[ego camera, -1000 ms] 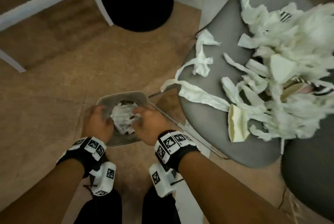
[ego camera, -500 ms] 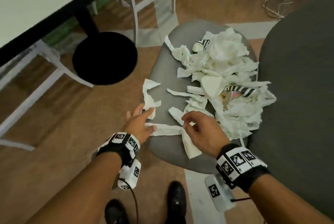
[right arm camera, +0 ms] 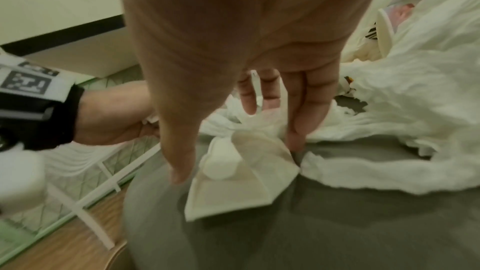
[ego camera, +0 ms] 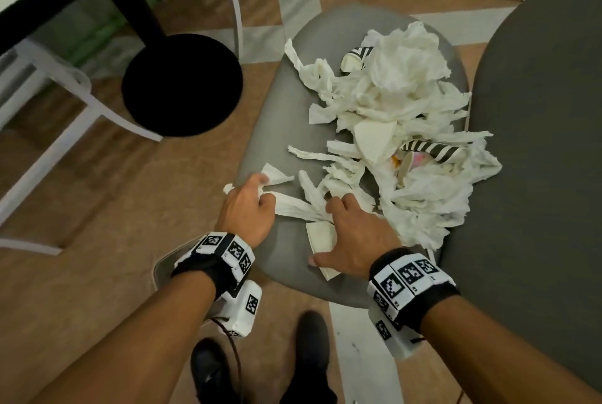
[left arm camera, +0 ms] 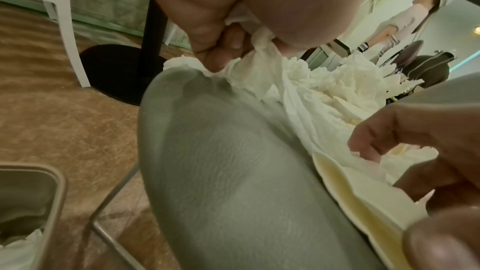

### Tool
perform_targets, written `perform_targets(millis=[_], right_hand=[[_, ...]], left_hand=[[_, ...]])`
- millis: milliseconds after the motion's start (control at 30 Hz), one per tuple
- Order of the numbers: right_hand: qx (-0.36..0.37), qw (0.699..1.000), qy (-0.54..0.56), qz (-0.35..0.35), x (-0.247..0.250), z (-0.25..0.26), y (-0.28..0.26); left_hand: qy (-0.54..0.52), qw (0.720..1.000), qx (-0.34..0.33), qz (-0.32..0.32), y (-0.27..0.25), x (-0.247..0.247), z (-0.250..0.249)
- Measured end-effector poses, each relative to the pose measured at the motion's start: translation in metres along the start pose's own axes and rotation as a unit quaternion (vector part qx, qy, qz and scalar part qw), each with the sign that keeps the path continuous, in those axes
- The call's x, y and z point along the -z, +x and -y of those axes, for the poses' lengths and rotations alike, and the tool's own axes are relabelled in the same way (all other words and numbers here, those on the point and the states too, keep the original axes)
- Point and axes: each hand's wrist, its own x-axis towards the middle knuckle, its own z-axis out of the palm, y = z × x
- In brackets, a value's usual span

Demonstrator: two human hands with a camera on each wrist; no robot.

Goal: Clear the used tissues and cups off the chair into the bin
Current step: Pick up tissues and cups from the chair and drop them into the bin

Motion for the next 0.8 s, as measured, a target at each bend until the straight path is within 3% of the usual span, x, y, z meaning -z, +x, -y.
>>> perform_targets(millis=[100,200,300,433,667,800], right_hand=[[-0.005,1.000,0.001,0.015,-0.013,-0.001,0.001],[-0.011,0.997,0.078,0.011,-0.014,-0.004,0.002],[-0.023,0.992,0.124,-0.003,-0.008,-0.008,-0.002],[-0.020,0.988,0.152,-0.025,0.000,-0.006,-0.014],[0.013,0.989,0.099,-0.108,0.005,0.026,-0.032],[0.060,0.991,0.093,-0.071,-0.006,0.072,-0.035]], left_hand=[[0.009,1.000,-0.003,-0.003,-0.002,-0.005,0.000],[0.010,1.000,0.015,-0.004,-0.007,-0.005,-0.001],[0.005,1.000,-0.023,0.014,-0.011,-0.001,0.001],[-0.031,0.999,0.018,-0.019,-0.017,0.007,-0.005],[-0.099,0.995,0.012,-0.024,-0.034,0.032,0.007],[-0.030,0.999,0.017,-0.026,-0.040,0.050,0.052]])
